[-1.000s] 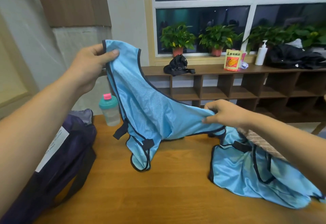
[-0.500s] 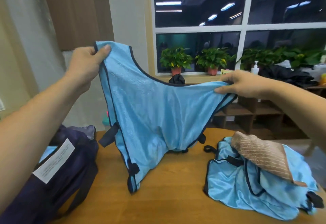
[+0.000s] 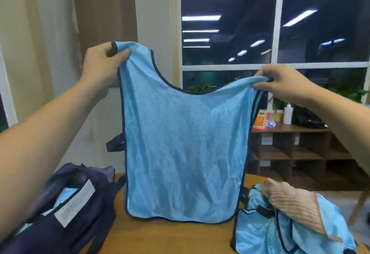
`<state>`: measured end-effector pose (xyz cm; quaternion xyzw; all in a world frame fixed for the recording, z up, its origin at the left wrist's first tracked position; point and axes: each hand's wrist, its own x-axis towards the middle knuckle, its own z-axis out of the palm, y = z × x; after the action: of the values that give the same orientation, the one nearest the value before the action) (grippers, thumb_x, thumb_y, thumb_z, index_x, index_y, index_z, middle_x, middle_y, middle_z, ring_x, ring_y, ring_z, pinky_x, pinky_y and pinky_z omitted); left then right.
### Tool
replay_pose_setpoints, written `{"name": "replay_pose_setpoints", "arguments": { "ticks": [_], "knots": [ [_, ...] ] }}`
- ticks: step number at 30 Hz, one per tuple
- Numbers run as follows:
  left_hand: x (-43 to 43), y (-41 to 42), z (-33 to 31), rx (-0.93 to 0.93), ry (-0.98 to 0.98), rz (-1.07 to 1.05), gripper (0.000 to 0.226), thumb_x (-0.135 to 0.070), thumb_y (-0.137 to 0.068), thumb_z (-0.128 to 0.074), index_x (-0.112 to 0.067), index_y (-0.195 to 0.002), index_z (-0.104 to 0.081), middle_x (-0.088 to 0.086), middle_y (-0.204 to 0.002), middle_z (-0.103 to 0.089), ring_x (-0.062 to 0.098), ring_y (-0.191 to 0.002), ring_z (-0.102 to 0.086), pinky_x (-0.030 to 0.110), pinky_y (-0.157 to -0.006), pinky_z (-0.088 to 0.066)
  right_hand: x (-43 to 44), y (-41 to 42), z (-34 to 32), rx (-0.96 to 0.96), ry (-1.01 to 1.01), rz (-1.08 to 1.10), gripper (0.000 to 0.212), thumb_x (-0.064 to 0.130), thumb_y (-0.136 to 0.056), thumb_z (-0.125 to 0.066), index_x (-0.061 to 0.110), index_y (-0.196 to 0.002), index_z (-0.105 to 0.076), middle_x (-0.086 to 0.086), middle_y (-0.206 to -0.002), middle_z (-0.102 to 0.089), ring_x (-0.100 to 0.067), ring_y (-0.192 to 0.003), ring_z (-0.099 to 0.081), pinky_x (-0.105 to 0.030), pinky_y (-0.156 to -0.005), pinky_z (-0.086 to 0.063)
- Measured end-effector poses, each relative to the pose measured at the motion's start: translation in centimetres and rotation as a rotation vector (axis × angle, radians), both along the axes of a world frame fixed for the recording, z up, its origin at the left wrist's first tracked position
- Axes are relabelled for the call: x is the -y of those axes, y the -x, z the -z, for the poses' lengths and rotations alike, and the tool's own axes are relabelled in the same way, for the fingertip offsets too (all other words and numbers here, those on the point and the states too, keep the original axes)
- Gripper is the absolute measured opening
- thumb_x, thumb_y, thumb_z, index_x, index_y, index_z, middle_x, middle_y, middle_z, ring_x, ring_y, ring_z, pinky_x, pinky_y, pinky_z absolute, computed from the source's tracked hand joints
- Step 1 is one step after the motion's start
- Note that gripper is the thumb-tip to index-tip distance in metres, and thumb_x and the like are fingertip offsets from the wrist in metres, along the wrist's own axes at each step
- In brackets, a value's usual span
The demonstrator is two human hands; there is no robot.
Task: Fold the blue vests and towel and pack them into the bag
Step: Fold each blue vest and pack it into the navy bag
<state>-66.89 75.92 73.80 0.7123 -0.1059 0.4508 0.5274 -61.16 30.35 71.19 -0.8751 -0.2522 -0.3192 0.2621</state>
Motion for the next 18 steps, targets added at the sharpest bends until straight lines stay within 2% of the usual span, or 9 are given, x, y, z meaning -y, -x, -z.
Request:
{"name": "replay_pose_setpoints", "arguments": {
  "ticks": [1, 3, 5, 8, 11, 13, 18],
  "knots": [
    [-0.2, 0.3, -0.7, 0.041, -0.012, -0.015, 0.02, -0.038, -0.091, -0.079, -0.02, -0.1, -0.076, 0.0, -0.099, -0.077, 0.014, -0.087, -0.073, 0.049, -0.085, -0.065, 0.0, 0.3, -0.6, 0.015, -0.016, 0.002, 0.007, 0.024, -0.098, -0.076, 0.021, -0.093, -0.072, 0.0, -0.086, -0.071, -0.011, -0.073, -0.059, -0.032, -0.067, -0.045],
    [-0.4, 1.2, -1.9, 0.12, -0.031, -0.025, 0.02, -0.037, -0.087, -0.081, -0.021, -0.097, -0.076, 0.0, -0.098, -0.075, 0.012, -0.087, -0.069, 0.041, -0.09, -0.06, 0.1, 1.2, -1.9, 0.065, -0.044, 0.003, 0.012, 0.027, -0.098, -0.075, 0.023, -0.087, -0.071, 0.0, -0.083, -0.07, -0.015, -0.074, -0.06, -0.035, -0.07, -0.046],
    [-0.2, 2.4, -3.1, 0.157, -0.024, -0.006, 0.019, -0.037, -0.088, -0.081, -0.021, -0.099, -0.077, -0.001, -0.101, -0.076, 0.01, -0.089, -0.07, 0.035, -0.088, -0.059, 0.3, 2.3, -3.3, 0.114, -0.057, 0.008, 0.019, 0.034, -0.1, -0.073, 0.023, -0.085, -0.071, -0.004, -0.079, -0.068, -0.017, -0.069, -0.058, -0.037, -0.067, -0.045],
    [0.0, 4.1, -4.9, 0.188, 0.018, 0.042, 0.022, -0.039, -0.092, -0.079, -0.02, -0.104, -0.08, 0.001, -0.107, -0.079, 0.013, -0.093, -0.073, 0.036, -0.09, -0.06, 0.7, 3.6, -5.2, 0.164, -0.063, 0.017, 0.03, 0.044, -0.103, -0.066, 0.019, -0.087, -0.07, -0.007, -0.071, -0.063, -0.014, -0.058, -0.052, -0.037, -0.063, -0.045],
    [0.2, 5.4, -6.7, 0.226, 0.016, 0.022, 0.026, -0.044, -0.093, -0.077, -0.019, -0.102, -0.079, 0.001, -0.103, -0.075, 0.011, -0.088, -0.069, 0.035, -0.085, -0.06, 0.8, 4.5, -6.8, 0.186, -0.093, 0.007, 0.035, 0.05, -0.104, -0.061, 0.02, -0.089, -0.071, -0.016, -0.076, -0.064, -0.02, -0.065, -0.054, -0.043, -0.066, -0.051],
    [0.2, 6.1, -7.7, 0.259, 0.008, 0.029, 0.028, -0.042, -0.094, -0.077, -0.017, -0.105, -0.078, 0.004, -0.104, -0.073, 0.013, -0.088, -0.068, 0.033, -0.084, -0.058, 0.8, 4.9, -7.6, 0.208, -0.124, 0.001, 0.039, 0.053, -0.104, -0.059, 0.018, -0.089, -0.069, -0.02, -0.08, -0.065, -0.024, -0.068, -0.053, -0.044, -0.067, -0.05],
    [-0.3, 6.9, -10.1, 0.293, 0.032, 0.055, 0.044, -0.049, -0.086, -0.082, -0.01, -0.106, -0.081, 0.012, -0.112, -0.078, 0.02, -0.094, -0.071, 0.05, -0.097, -0.059, 0.6, 5.1, -8.8, 0.287, -0.222, -0.03, 0.043, 0.053, -0.104, -0.057, 0.013, -0.092, -0.068, -0.018, -0.089, -0.071, -0.021, -0.074, -0.057, -0.047, -0.074, -0.054]
  ]
}}
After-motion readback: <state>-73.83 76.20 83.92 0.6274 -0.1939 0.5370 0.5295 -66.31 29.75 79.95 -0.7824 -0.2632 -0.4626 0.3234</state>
